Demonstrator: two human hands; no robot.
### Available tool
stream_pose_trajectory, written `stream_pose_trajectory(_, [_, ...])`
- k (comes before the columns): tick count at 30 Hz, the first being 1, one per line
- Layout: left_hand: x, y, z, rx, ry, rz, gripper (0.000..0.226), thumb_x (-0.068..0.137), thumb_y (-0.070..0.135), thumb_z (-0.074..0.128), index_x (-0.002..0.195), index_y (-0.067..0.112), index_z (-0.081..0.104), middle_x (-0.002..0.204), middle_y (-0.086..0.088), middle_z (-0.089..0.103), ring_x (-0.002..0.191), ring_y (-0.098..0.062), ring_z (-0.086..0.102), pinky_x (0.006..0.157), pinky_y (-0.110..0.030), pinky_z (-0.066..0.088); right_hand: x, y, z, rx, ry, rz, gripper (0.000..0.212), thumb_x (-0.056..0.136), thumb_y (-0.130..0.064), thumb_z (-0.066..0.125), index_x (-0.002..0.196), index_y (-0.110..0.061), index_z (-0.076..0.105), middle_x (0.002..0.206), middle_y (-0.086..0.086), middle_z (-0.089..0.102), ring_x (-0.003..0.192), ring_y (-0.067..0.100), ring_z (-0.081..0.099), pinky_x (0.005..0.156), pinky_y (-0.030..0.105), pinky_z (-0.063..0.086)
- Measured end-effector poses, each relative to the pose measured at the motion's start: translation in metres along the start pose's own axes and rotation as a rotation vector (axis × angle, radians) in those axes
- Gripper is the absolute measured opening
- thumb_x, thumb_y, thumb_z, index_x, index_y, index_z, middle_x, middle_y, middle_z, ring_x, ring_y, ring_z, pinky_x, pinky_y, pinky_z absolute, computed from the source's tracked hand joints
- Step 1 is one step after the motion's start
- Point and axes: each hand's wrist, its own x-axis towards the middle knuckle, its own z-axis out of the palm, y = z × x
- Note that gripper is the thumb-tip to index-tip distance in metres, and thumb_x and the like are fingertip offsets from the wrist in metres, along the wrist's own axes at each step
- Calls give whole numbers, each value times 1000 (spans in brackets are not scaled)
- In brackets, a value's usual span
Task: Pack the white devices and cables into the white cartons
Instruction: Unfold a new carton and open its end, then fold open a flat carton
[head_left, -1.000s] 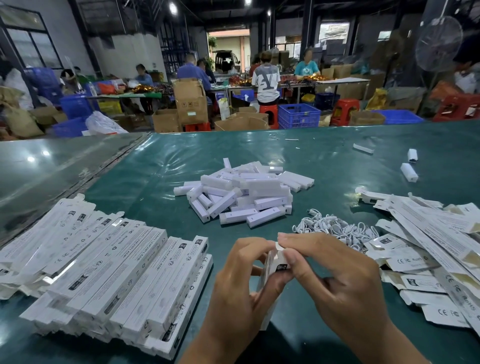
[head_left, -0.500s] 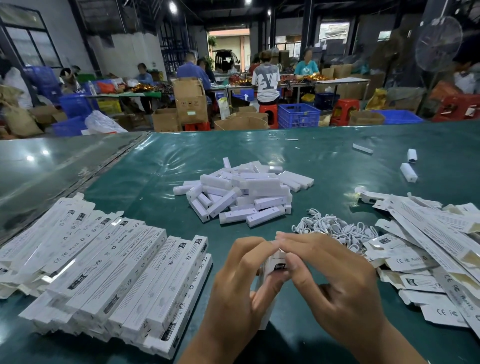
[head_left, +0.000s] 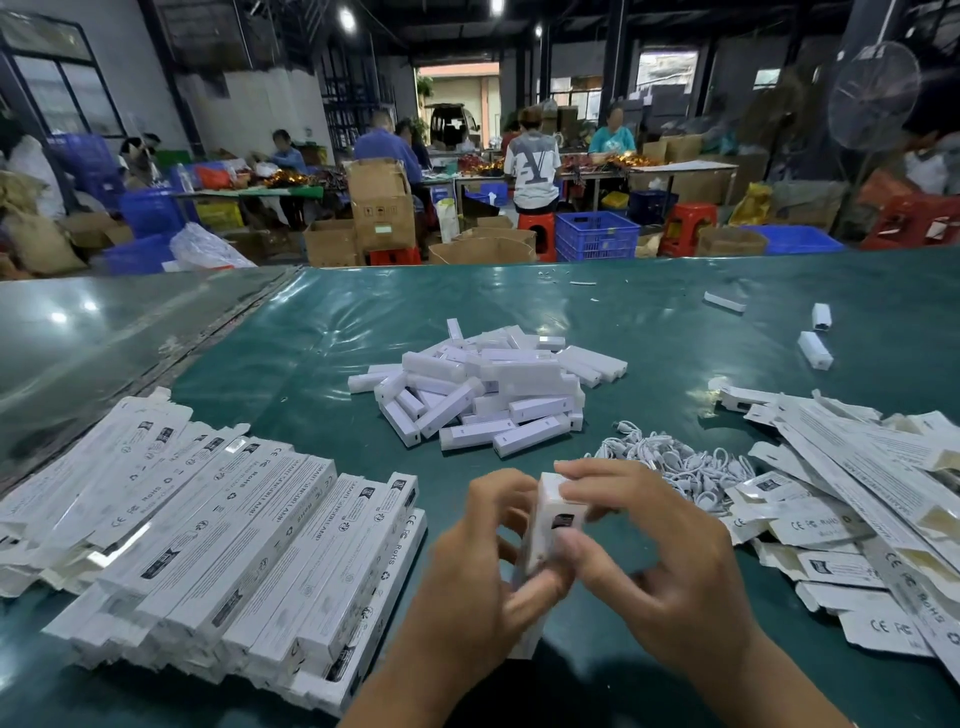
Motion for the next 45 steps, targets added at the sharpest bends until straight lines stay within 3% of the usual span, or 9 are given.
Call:
stream_pose_trajectory(5, [3, -16, -10, 454, -475, -166, 52, 80, 54, 74, 119, 41, 42, 94, 12, 66, 76, -4, 57, 76, -32, 51, 8, 22, -7, 120, 101, 575, 4, 90, -33, 70, 92, -32, 67, 84, -8, 63, 80, 13, 61, 70, 28, 49])
stream_pose_trajectory(10, [7, -12, -11, 169, -248, -149, 21, 86, 41, 75, 106, 34, 72, 92, 24, 71, 82, 4, 64, 71, -14, 44, 9, 43, -15, 248, 4, 839, 16, 74, -18, 52, 78, -23, 66, 83, -9, 72, 77, 8, 60, 71, 34, 45])
stream_pose_trajectory(16, [7, -3, -4, -139, 98, -228, 25, 84, 41, 73, 109, 34, 69, 112, 15, 71, 101, -9, 67, 84, -20, 54, 5, 43, -4, 568, -12, 921, 35, 107, -23, 43, 101, -18, 78, 109, 2, 77, 106, 20, 73, 85, 42, 52])
stream_pose_trajectory(19, [2, 5, 11, -170, 285, -304, 29, 80, 55, 63, 101, 35, 67, 101, 14, 71, 93, -9, 66, 75, -19, 53, -2, 35, 14, 496, 154, 941, 36, 104, -27, 52, 81, -17, 77, 90, 5, 78, 85, 19, 77, 69, 33, 54])
stream_pose_trajectory(22, [1, 6, 16, -198, 208, -396, 24, 79, 49, 67, 100, 37, 66, 96, 13, 68, 90, -10, 66, 70, -19, 53, -7, 38, 18, 207, 229, 892, 44, 98, -41, 55, 64, -18, 72, 66, 4, 72, 55, 10, 59, 61, 34, 44])
stream_pose_trajectory(28, [4, 13, -8, 623, -98, 141, 28, 88, 59, 58, 96, 32, 65, 92, 20, 60, 87, -5, 53, 80, -28, 43, -2, 47, 10, 380, 294, 982, 54, 102, -39, 55, 55, -16, 68, 57, 11, 67, 48, 16, 56, 55, 31, 41])
stream_pose_trajectory(32, [10, 27, -28, 776, -37, 141, 26, 85, 55, 59, 86, 30, 64, 81, 16, 62, 74, -10, 51, 70, -29, 42, -3, 45, 14, 478, 121, 940, 44, 101, -49, 47, 81, -23, 76, 84, 6, 77, 74, 16, 72, 59, 23, 52])
stream_pose_trajectory(37, [13, 26, -94, 875, 179, -283, 23, 86, 39, 72, 85, 29, 51, 78, 13, 52, 69, -7, 47, 61, -22, 35, 0, 56, 5, 369, 244, 934, 37, 107, -31, 47, 88, -24, 77, 92, 0, 77, 88, 16, 72, 78, 37, 57])
stream_pose_trajectory(45, [-1, 6, -146, 1190, 34, -835, 47, 78, 70, 65, 92, 27, 54, 101, 9, 54, 95, -15, 53, 88, -40, 45, -2, 58, 7, 342, 204, 933, 40, 107, -31, 45, 84, -18, 75, 89, 3, 77, 80, 14, 70, 65, 30, 56])
